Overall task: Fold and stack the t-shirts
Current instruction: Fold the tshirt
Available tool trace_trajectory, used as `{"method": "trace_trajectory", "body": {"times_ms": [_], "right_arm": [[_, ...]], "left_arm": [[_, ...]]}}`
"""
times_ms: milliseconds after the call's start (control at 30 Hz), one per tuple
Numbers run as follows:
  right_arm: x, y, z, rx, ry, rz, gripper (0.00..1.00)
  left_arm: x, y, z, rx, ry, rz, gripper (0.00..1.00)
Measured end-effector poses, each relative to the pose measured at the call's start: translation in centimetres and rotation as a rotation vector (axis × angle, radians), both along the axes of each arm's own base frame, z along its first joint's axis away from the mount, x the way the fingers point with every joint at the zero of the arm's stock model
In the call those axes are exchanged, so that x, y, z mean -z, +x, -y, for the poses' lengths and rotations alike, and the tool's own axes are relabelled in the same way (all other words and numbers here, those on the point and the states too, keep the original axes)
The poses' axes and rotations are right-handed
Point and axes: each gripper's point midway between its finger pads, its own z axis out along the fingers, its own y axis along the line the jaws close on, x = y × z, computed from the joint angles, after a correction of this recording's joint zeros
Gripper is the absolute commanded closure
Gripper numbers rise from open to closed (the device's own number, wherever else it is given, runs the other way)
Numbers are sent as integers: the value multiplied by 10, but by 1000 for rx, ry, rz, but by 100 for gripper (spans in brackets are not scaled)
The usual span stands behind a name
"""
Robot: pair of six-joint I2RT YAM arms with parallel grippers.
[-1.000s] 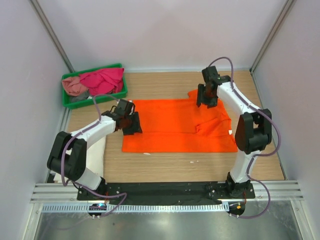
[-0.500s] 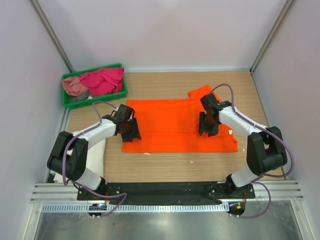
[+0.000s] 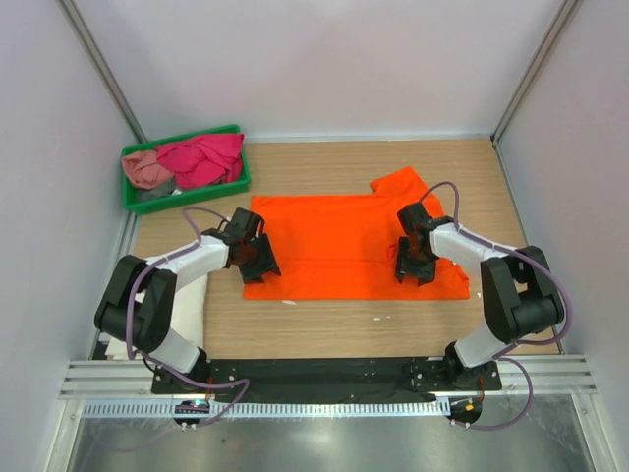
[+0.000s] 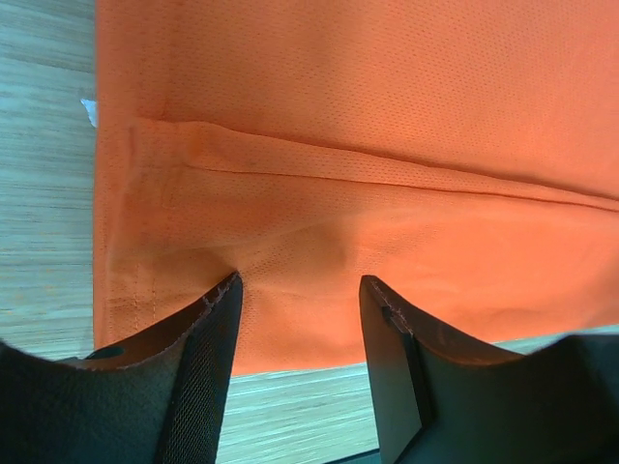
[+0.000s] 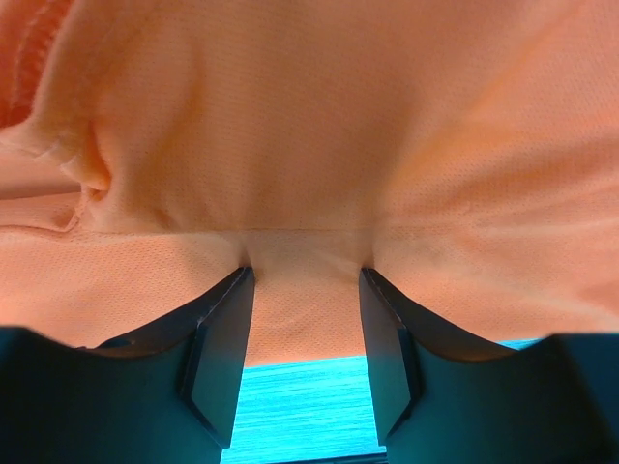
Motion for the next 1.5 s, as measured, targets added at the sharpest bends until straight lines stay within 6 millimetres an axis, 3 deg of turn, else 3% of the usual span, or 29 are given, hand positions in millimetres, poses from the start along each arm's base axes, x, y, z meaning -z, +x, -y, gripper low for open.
{"method": "trace_trajectory", "body": {"times_ms": [233, 367, 500, 567, 633, 767, 867, 967, 1133, 1267, 1400, 1500], "right_arm": [[-2, -9, 28, 125, 4, 8, 46], [-4, -18, 32, 133, -4, -22, 46], [-25, -19, 34, 131, -9, -14, 44], [-45, 3, 33, 137, 3, 58, 42], [-67, 36, 34, 153, 22, 145, 42], [-92, 109, 44, 171, 27, 271, 42], [-87, 165, 51, 138, 13, 331, 42], [-68, 216, 58, 88, 2, 360, 43], [-34, 278, 56, 8, 60, 396, 47], [-27, 303, 51, -48, 102, 423, 49], [-33, 319, 44, -103, 129, 457, 52], [-34, 321, 39, -125, 149, 464, 56]], "left_arm": [[-2, -9, 7, -36, -87, 15, 47], [-3, -21, 5, -37, -98, 3, 47], [-7, -40, -6, -4, -48, -45, 37], [-17, -42, -11, 27, -16, -42, 33], [-39, -28, -12, 66, 11, 3, 31], [-103, 39, -3, 126, 27, 203, 34], [-137, 99, -7, 127, 30, 335, 42], [-131, 146, -29, 97, 41, 367, 48], [-79, 182, -67, 58, 80, 273, 48], [-61, 195, -71, 77, 90, 250, 48], [-69, 206, -68, 96, 91, 285, 48], [-72, 214, -69, 99, 95, 310, 47]]}}
